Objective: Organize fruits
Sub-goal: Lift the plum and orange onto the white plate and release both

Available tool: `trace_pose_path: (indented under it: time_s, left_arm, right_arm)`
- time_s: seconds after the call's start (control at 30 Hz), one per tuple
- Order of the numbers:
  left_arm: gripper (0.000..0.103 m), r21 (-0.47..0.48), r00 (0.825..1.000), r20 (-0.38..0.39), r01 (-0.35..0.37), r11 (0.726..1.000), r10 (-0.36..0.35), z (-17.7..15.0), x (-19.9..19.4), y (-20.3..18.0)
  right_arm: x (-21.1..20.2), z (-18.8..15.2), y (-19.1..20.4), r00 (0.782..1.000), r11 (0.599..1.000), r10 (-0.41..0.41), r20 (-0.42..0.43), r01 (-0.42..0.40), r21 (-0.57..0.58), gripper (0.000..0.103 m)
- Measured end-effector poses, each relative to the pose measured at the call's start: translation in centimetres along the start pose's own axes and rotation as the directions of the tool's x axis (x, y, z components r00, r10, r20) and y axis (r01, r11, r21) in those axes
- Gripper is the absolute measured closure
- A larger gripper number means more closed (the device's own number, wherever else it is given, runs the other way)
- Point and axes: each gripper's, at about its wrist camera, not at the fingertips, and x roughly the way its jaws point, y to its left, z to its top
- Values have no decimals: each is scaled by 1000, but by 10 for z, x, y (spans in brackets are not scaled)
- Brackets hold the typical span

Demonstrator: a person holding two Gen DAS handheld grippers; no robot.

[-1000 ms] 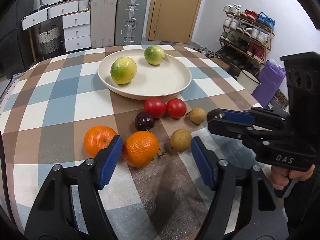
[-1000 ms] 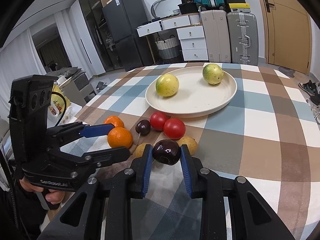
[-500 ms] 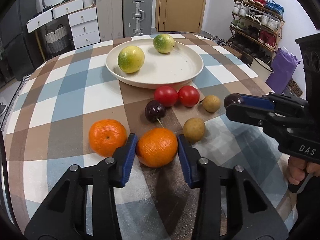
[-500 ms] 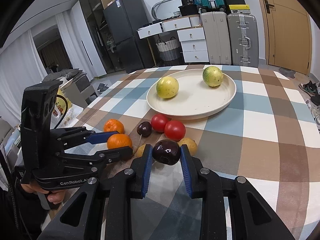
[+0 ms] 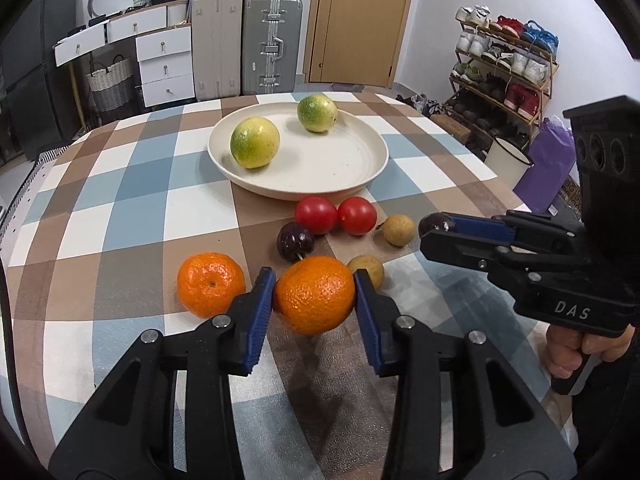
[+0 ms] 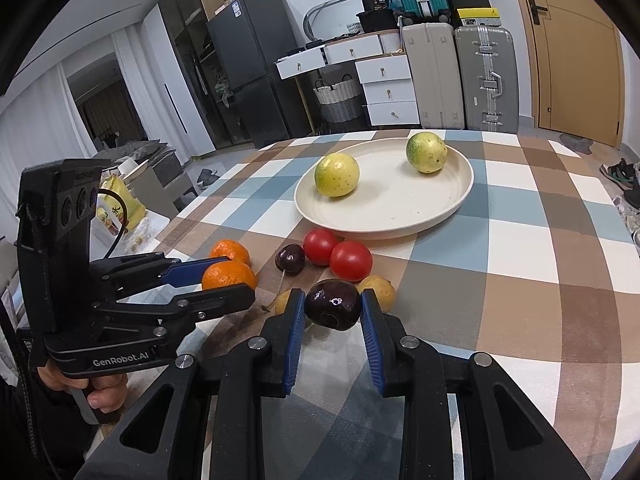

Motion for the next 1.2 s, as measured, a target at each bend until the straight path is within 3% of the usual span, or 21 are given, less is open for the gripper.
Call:
trace_pose_path:
  time_s: [0.53, 0.73, 1.03, 1.2]
  left_arm:
    - [66, -45, 995, 103, 18, 999, -13, 27, -22, 9]
    - [66, -55, 991, 134, 16, 998, -8, 40, -26, 13]
    - [66, -70, 989, 146, -5, 998, 15, 55, -18, 19]
    - [66, -79, 990, 139, -7, 997, 18, 63, -3, 21]
  right_arm:
    - [-17, 23, 5, 998, 999, -39, 47, 40, -23, 75]
    - [-25, 38, -4, 995, 999, -33, 99, 31, 22, 75]
    - [-19, 58, -22, 988, 994, -38, 148, 23, 107, 75]
    - [-2, 65, -27, 986, 992, -80, 147, 64, 109, 75]
